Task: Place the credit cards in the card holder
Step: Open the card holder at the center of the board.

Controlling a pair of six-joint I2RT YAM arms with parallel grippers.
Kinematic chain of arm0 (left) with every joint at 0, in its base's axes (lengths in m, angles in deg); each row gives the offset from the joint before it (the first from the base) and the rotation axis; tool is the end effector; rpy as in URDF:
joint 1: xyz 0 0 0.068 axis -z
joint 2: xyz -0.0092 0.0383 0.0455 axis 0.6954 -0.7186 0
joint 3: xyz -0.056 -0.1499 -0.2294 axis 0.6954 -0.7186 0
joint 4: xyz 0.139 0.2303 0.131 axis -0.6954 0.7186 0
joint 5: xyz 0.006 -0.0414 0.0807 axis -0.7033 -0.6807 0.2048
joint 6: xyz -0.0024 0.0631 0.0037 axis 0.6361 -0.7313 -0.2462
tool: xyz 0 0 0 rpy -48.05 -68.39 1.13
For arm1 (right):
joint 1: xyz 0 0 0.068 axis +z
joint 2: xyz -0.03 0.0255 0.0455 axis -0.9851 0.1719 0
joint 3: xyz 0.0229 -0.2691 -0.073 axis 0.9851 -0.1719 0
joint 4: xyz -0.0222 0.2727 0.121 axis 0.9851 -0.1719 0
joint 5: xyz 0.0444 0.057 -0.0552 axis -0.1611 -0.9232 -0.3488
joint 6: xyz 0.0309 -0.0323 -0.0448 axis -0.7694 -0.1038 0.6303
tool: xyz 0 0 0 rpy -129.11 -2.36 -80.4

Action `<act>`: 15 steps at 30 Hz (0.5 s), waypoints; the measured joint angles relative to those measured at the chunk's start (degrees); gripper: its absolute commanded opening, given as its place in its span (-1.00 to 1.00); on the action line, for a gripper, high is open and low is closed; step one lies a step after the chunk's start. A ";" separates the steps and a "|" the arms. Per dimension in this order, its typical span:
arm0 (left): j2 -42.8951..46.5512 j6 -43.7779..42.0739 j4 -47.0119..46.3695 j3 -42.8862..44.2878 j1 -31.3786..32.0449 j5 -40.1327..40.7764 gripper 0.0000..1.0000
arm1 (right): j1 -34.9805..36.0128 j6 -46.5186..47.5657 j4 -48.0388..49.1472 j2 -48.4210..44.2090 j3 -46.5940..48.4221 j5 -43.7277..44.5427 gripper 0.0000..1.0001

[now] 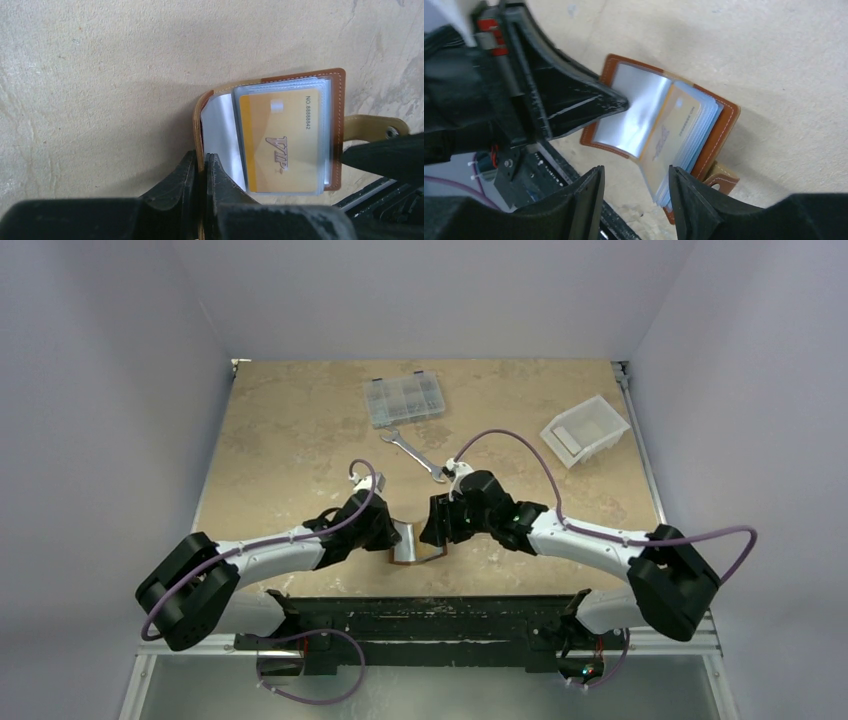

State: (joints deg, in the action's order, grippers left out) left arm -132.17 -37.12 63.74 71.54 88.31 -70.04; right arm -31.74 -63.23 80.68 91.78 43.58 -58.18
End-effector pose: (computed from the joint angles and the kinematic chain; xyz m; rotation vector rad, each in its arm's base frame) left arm 0.1990 -0.1875 0.1239 -0.1421 2.4708 -0.6409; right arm 0.2054 0.2442 0.1866 -0.4167 2.3546 0.9432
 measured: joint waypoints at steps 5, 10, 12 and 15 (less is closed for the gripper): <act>-0.04 -0.02 -3.04 -1.42 -0.37 -1.16 -1.00 | -1.55 -1.05 0.81 2.32 -1.49 -0.52 0.08; 0.02 0.02 -4.44 -2.19 -0.39 -1.55 -1.00 | -1.55 -1.64 1.86 2.23 -3.39 -0.48 0.02; 0.02 0.04 -4.63 -2.29 -0.39 -1.66 -1.00 | -1.55 -1.90 2.10 2.49 -3.74 -0.42 0.04; 0.02 0.04 -4.81 -2.36 -0.42 -1.75 -1.00 | -1.55 -2.05 2.71 3.76 -3.74 0.44 0.05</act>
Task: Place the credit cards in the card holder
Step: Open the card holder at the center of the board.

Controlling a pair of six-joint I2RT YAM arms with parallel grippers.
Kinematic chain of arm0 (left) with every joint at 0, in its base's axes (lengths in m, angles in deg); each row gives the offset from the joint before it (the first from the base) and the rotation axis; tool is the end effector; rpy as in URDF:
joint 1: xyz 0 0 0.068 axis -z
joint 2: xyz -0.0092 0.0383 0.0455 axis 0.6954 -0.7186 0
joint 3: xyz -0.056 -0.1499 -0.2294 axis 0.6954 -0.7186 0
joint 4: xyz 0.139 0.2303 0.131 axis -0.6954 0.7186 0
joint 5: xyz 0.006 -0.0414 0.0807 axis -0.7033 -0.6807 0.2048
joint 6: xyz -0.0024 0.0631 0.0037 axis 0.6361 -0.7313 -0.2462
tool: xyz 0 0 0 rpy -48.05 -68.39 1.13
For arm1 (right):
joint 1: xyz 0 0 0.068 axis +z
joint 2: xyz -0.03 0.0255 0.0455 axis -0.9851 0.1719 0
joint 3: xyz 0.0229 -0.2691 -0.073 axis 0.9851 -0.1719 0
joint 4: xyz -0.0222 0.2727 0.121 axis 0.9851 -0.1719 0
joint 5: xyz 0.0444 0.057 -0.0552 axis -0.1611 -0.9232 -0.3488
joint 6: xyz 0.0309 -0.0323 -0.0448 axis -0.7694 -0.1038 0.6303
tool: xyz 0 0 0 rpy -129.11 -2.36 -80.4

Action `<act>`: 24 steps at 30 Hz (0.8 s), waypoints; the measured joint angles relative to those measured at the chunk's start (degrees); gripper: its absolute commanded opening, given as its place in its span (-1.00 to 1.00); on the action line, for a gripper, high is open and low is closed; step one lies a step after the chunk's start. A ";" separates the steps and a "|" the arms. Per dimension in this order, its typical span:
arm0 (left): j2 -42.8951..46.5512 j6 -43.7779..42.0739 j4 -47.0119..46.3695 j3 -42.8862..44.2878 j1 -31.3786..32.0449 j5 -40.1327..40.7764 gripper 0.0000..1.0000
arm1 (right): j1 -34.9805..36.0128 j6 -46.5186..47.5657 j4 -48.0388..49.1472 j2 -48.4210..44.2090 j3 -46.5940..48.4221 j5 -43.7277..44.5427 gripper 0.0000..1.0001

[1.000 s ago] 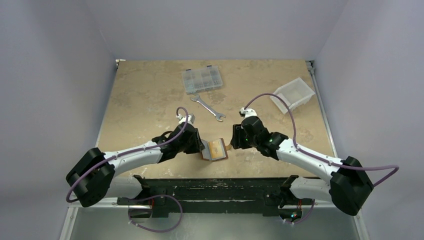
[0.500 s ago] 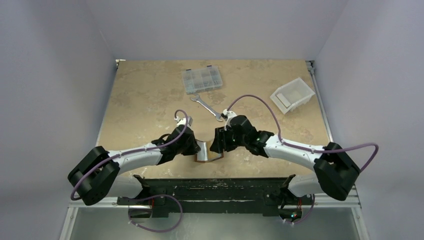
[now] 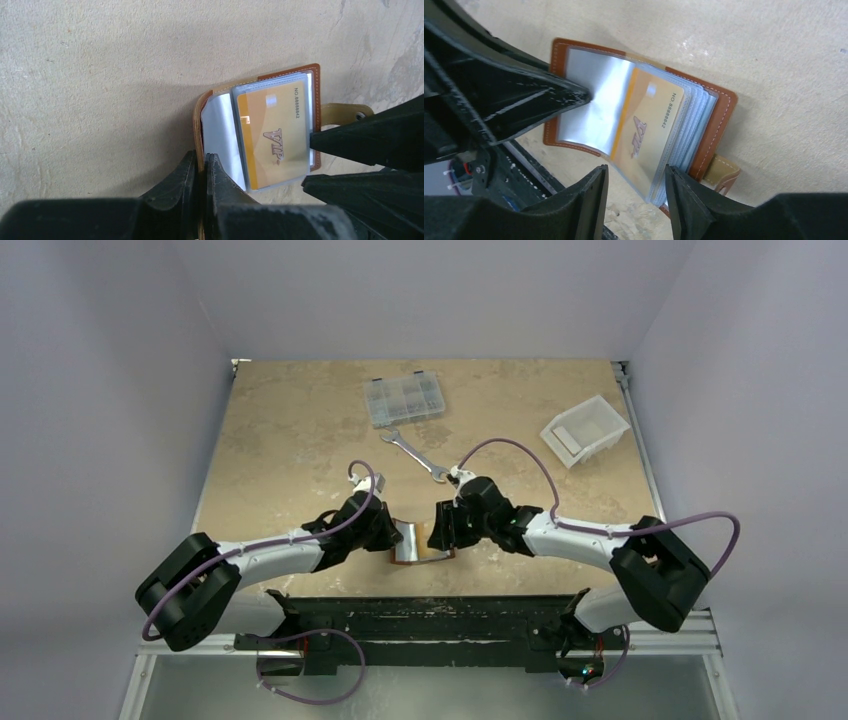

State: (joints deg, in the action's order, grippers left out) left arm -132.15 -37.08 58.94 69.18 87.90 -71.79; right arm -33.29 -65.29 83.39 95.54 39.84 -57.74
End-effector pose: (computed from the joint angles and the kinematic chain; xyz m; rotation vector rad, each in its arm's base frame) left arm 0.1971 -0.1850 0.1178 -0.1371 2.4452 -0.7022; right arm 0.2077 0.2336 0.1485 -0.3386 2.4515 0.8895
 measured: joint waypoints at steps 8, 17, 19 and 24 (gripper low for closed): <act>-0.07 0.11 -1.14 -0.55 -0.22 -0.48 -1.00 | -0.07 -0.22 1.57 2.47 -0.02 -0.92 -0.08; -0.87 0.24 -2.36 -0.72 -0.28 -1.73 -1.00 | -0.22 -4.46 11.47 1.99 -1.25 -8.41 0.03; -0.87 0.33 -2.40 -0.72 -0.28 -1.84 -1.00 | -0.22 -5.66 14.36 2.49 -1.46 -11.02 0.11; -0.83 1.40 -2.03 -0.72 -0.28 -1.88 -0.50 | -0.22 -8.85 22.49 5.62 -2.21 -16.90 0.20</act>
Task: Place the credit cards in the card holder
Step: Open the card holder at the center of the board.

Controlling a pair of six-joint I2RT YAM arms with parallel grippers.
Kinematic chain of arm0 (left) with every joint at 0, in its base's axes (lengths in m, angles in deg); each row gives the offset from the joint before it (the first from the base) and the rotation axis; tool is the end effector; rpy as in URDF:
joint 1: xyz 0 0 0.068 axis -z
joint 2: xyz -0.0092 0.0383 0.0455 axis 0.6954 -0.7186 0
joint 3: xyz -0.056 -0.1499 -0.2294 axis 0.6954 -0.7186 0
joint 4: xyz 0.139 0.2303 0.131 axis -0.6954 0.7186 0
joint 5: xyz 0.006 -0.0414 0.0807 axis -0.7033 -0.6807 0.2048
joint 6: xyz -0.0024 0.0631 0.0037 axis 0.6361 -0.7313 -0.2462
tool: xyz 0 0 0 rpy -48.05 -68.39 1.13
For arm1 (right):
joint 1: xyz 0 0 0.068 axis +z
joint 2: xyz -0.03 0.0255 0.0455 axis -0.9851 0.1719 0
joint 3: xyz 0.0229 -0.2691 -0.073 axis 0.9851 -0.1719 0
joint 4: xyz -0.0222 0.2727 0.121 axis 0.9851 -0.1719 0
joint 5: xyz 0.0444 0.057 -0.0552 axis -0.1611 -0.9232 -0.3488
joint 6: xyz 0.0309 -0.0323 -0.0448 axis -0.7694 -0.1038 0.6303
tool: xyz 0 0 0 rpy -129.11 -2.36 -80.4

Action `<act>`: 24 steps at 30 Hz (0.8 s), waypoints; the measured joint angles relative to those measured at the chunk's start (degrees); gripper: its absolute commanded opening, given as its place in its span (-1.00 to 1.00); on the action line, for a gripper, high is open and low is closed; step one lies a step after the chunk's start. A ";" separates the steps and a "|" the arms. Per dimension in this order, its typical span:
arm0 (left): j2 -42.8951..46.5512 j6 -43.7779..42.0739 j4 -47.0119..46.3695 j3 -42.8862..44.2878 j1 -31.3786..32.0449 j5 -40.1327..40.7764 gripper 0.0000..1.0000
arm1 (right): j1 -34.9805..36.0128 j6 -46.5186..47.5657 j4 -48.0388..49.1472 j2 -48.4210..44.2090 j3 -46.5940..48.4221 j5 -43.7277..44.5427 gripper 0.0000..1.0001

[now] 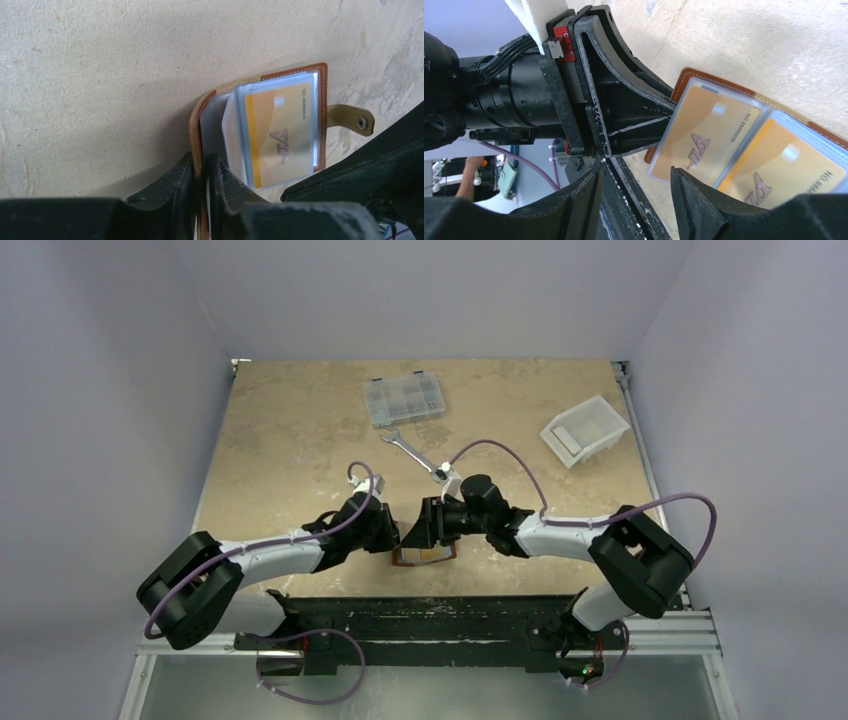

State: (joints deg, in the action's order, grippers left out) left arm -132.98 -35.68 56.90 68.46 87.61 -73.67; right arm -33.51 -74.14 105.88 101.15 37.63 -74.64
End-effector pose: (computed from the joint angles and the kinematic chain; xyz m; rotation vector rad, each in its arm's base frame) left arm 0.1968 -0.1850 0.1132 -0.1568 2.4537 -0.7492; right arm 0.2106 0.2545 0.1471 -0.3801 2.2975 1.3889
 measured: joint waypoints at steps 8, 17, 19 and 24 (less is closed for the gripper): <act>8.00 1.57 8.87 -0.02 -1.29 1.22 0.00 | -0.90 -0.09 0.44 2.19 -0.20 -2.14 0.21; 11.58 1.81 14.62 -0.02 -2.25 1.92 0.57 | -2.03 7.91 -16.92 -8.70 1.53 8.94 0.36; 12.15 1.86 14.71 -0.11 -2.25 1.88 0.63 | -2.03 8.41 -18.45 -8.55 1.53 10.12 0.33; 14.75 2.71 14.75 -0.57 -2.25 1.68 0.67 | -2.03 9.07 -20.20 -5.53 1.53 11.34 0.33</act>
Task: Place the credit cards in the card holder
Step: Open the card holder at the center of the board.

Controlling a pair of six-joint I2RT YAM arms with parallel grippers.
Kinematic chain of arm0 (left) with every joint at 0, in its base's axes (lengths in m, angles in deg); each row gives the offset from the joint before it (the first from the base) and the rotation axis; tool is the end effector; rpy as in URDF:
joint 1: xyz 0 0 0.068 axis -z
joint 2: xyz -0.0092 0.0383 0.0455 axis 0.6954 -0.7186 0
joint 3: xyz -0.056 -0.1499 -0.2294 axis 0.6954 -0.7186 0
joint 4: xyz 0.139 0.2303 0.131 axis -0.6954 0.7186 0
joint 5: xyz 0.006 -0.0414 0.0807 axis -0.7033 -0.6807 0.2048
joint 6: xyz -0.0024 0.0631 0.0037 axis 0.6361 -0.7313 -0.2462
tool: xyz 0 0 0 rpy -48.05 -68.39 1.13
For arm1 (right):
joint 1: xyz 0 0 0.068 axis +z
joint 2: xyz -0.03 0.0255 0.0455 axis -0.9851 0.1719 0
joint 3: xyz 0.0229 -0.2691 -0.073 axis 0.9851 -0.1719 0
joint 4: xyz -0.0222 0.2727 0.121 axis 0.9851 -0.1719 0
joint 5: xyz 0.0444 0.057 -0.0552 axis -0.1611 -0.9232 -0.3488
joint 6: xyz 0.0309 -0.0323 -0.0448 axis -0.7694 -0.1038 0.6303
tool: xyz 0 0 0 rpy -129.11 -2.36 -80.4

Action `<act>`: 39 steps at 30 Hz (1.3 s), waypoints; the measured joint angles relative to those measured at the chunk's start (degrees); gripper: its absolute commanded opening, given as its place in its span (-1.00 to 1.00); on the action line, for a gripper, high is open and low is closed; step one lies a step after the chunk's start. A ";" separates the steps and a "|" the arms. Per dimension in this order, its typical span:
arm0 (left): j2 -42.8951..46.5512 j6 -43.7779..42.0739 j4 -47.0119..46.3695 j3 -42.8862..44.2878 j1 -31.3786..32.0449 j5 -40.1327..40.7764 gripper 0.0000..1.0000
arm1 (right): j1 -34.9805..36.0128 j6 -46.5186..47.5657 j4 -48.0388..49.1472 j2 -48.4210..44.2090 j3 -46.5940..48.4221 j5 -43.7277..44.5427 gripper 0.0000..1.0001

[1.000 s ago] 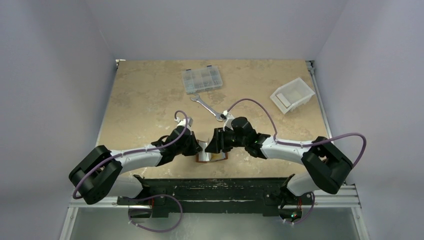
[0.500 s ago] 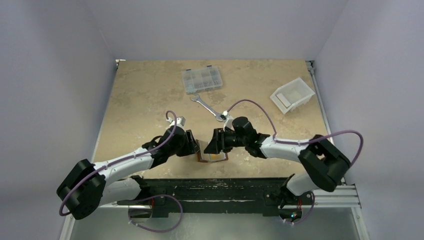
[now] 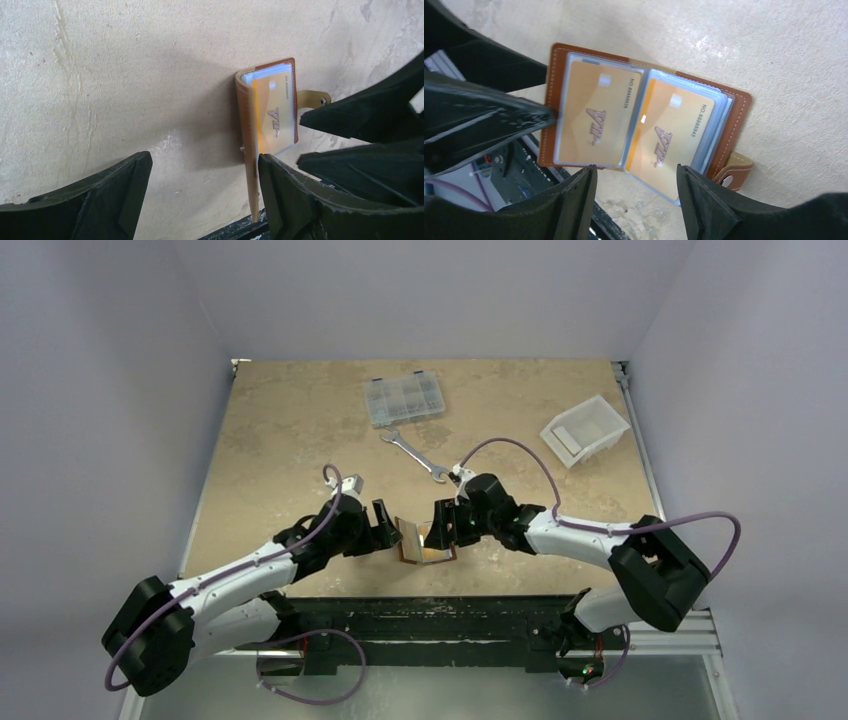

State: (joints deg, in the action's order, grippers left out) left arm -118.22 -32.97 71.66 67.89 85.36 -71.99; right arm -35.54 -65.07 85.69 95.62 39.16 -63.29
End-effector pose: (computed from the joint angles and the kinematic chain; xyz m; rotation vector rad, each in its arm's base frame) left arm 0.1833 -0.1571 0.1480 -0.2776 2.4406 -0.7164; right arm 0.2133 0.2283 0.1485 -0.3529 2.4407 0.9885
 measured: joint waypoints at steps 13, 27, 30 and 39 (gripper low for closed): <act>3.89 1.22 1.07 -0.72 -0.02 -0.26 0.34 | -0.04 0.72 0.00 3.72 -0.20 1.62 0.33; -1.51 2.29 -4.46 -2.97 -0.02 -2.58 -0.17 | -0.11 -0.20 4.13 3.74 -2.43 -0.68 0.07; -1.77 2.27 -4.48 -2.99 -0.02 -2.64 -0.22 | -0.11 -0.79 5.16 3.87 -2.47 -2.19 0.06; -2.43 2.27 -5.01 -3.21 0.00 -2.82 -0.47 | -0.11 -3.58 11.23 4.68 -3.06 -7.10 0.07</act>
State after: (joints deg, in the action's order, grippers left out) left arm -120.65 -30.70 66.65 64.68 85.36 -74.81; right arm -35.65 -68.65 96.92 100.30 36.10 -70.40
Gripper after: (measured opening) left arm 0.311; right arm 0.519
